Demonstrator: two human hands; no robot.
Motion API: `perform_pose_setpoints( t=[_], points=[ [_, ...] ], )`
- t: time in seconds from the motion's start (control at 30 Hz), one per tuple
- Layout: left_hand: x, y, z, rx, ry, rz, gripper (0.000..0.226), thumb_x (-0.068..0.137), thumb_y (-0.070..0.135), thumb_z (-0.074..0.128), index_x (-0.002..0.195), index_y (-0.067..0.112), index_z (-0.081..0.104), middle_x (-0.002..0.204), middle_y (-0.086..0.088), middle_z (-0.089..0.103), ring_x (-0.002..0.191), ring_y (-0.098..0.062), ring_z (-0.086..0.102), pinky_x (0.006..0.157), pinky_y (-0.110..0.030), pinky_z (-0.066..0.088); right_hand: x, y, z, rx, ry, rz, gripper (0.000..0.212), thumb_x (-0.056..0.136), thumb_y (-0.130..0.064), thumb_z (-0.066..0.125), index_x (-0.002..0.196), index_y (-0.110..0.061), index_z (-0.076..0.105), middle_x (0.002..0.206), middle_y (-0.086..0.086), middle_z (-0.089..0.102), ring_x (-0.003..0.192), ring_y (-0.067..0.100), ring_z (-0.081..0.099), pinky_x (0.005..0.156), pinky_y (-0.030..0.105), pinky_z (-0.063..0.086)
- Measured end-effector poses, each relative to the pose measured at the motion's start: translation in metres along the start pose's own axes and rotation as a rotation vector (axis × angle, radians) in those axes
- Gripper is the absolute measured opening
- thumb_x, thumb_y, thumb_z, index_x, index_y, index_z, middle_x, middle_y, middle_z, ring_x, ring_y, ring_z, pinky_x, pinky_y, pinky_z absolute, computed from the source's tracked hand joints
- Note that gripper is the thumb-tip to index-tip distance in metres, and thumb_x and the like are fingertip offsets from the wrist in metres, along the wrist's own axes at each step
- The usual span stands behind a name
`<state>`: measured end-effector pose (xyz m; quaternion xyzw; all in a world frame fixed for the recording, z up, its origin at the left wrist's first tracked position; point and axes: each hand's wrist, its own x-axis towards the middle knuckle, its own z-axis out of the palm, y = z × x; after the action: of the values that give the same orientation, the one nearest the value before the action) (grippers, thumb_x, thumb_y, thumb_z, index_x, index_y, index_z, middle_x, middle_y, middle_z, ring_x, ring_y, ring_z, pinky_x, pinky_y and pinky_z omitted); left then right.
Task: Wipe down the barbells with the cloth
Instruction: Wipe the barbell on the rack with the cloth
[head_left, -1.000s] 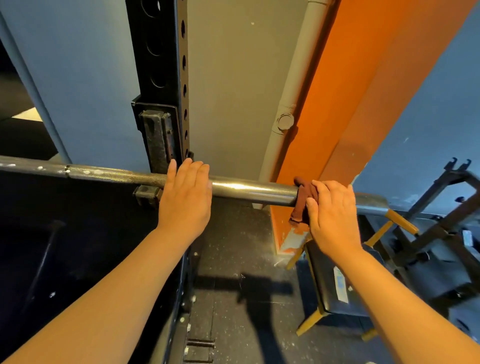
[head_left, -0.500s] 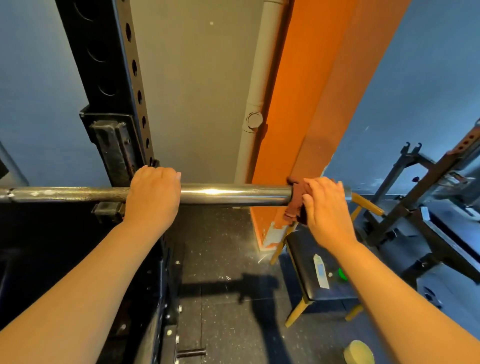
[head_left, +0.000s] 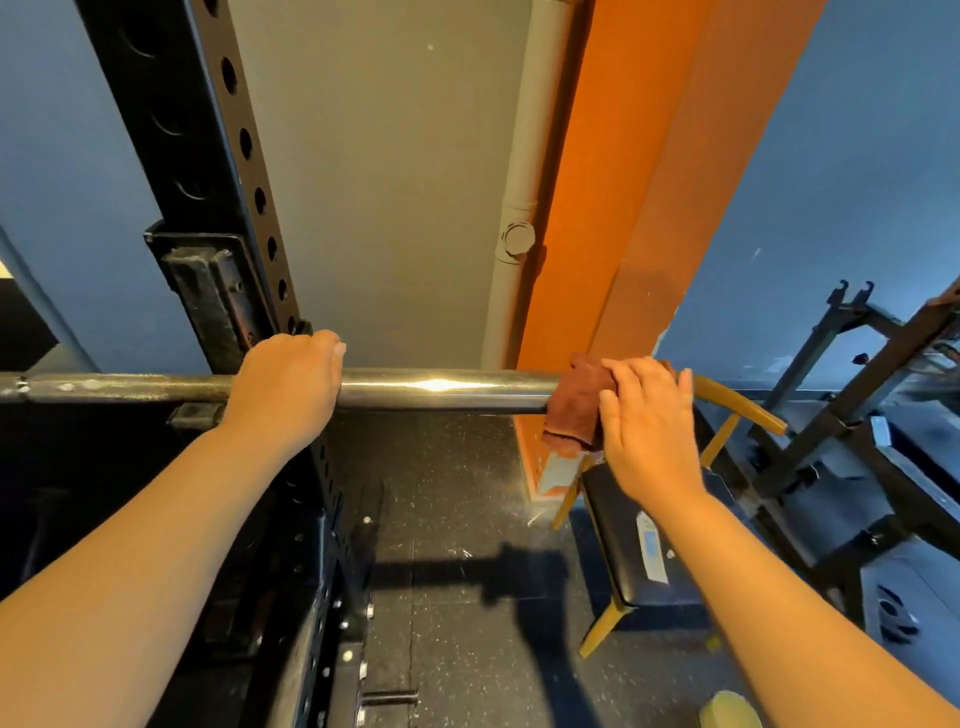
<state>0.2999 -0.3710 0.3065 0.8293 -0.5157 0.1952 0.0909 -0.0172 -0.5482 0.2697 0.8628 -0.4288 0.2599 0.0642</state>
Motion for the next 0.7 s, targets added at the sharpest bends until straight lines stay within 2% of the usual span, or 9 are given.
perform_pose_setpoints(
  t=[0.07, 0.17, 0.23, 0.33, 0.47, 0.53, 0.6, 0.63, 0.7],
  points=[
    [-0.01, 0.004, 0.003, -0.026, 0.136, -0.057, 0.01, 0.097, 0.015, 0.061, 0.09, 0.012, 0.067, 0.079, -0.007, 0.064, 0.071, -0.027, 0.059, 0.067, -0.044, 0.049, -0.002, -0.008, 0.006, 0.01, 0.003, 0.12, 0.049, 0.106, -0.037, 0.025, 0.139, -0.012, 0.052, 0.135, 0.01, 0.05, 0.134, 0.034, 0.042, 0.124, 0.056, 0.013],
    [-0.023, 0.006, 0.013, -0.116, 0.239, -0.103, 0.022, 0.101, 0.017, 0.05, 0.09, 0.009, 0.067, 0.082, -0.009, 0.064, 0.076, -0.027, 0.055, 0.079, -0.045, 0.047, -0.002, -0.055, 0.017, 0.047, -0.029, 0.067, 0.053, 0.106, -0.039, 0.022, 0.143, -0.011, 0.048, 0.141, 0.018, 0.047, 0.14, 0.041, 0.034, 0.124, 0.06, 0.011],
    [-0.025, 0.004, 0.02, -0.075, 0.212, -0.048, 0.013, 0.097, 0.014, 0.058, 0.089, 0.009, 0.067, 0.083, -0.009, 0.063, 0.078, -0.027, 0.054, 0.081, -0.044, 0.046, 0.0, -0.086, 0.02, 0.059, -0.066, -0.024, 0.055, 0.107, -0.043, 0.022, 0.149, -0.016, 0.044, 0.144, 0.02, 0.045, 0.143, 0.043, 0.031, 0.124, 0.061, 0.009],
    [-0.016, -0.002, 0.021, -0.068, 0.158, -0.052, 0.019, 0.096, 0.014, 0.055, 0.079, 0.012, 0.065, 0.075, -0.006, 0.06, 0.07, -0.02, 0.044, 0.067, -0.038, 0.04, 0.004, -0.118, 0.026, 0.008, -0.116, -0.126, 0.059, 0.105, -0.052, 0.025, 0.153, -0.021, 0.04, 0.143, 0.021, 0.046, 0.141, 0.043, 0.034, 0.123, 0.059, 0.01],
    [-0.004, -0.006, 0.015, -0.003, -0.012, -0.017, 0.009, 0.092, 0.013, 0.059, 0.086, 0.015, 0.065, 0.078, -0.004, 0.061, 0.073, -0.023, 0.054, 0.067, -0.037, 0.044, 0.016, -0.102, 0.021, -0.048, -0.14, -0.282, 0.059, 0.104, -0.053, 0.025, 0.146, -0.018, 0.046, 0.131, 0.012, 0.054, 0.125, 0.032, 0.047, 0.118, 0.051, 0.026],
    [0.001, -0.008, 0.011, 0.009, -0.054, -0.001, 0.014, 0.097, 0.016, 0.055, 0.084, 0.018, 0.06, 0.073, -0.001, 0.055, 0.07, -0.022, 0.051, 0.064, -0.037, 0.042, 0.02, -0.087, 0.017, -0.069, -0.143, -0.296, 0.055, 0.105, -0.052, 0.023, 0.142, -0.019, 0.049, 0.129, 0.006, 0.057, 0.122, 0.026, 0.049, 0.116, 0.046, 0.029],
    [0.003, -0.008, 0.013, 0.034, -0.034, -0.019, 0.02, 0.1, 0.018, 0.049, 0.082, 0.019, 0.059, 0.07, 0.001, 0.049, 0.067, -0.021, 0.047, 0.063, -0.037, 0.04, 0.019, -0.093, 0.017, -0.074, -0.115, -0.226, 0.056, 0.105, -0.05, 0.023, 0.141, -0.018, 0.05, 0.131, 0.008, 0.057, 0.125, 0.028, 0.048, 0.116, 0.048, 0.031],
    [0.003, -0.007, 0.015, 0.049, -0.007, -0.034, 0.024, 0.101, 0.018, 0.045, 0.083, 0.018, 0.061, 0.071, 0.0, 0.051, 0.07, -0.022, 0.049, 0.066, -0.037, 0.041, 0.017, -0.103, 0.019, -0.082, -0.102, -0.186, 0.057, 0.105, -0.05, 0.023, 0.144, -0.017, 0.05, 0.135, 0.01, 0.057, 0.128, 0.031, 0.047, 0.116, 0.051, 0.03],
    [-0.004, 0.001, 0.022, 0.045, 0.077, -0.033, 0.038, 0.103, 0.023, 0.032, 0.092, 0.013, 0.066, 0.086, -0.006, 0.062, 0.09, -0.028, 0.057, 0.086, -0.042, 0.044, 0.013, -0.13, 0.025, -0.087, -0.102, -0.164, 0.06, 0.105, -0.05, 0.023, 0.149, -0.017, 0.046, 0.142, 0.011, 0.054, 0.135, 0.036, 0.043, 0.117, 0.055, 0.028]
  ],
)
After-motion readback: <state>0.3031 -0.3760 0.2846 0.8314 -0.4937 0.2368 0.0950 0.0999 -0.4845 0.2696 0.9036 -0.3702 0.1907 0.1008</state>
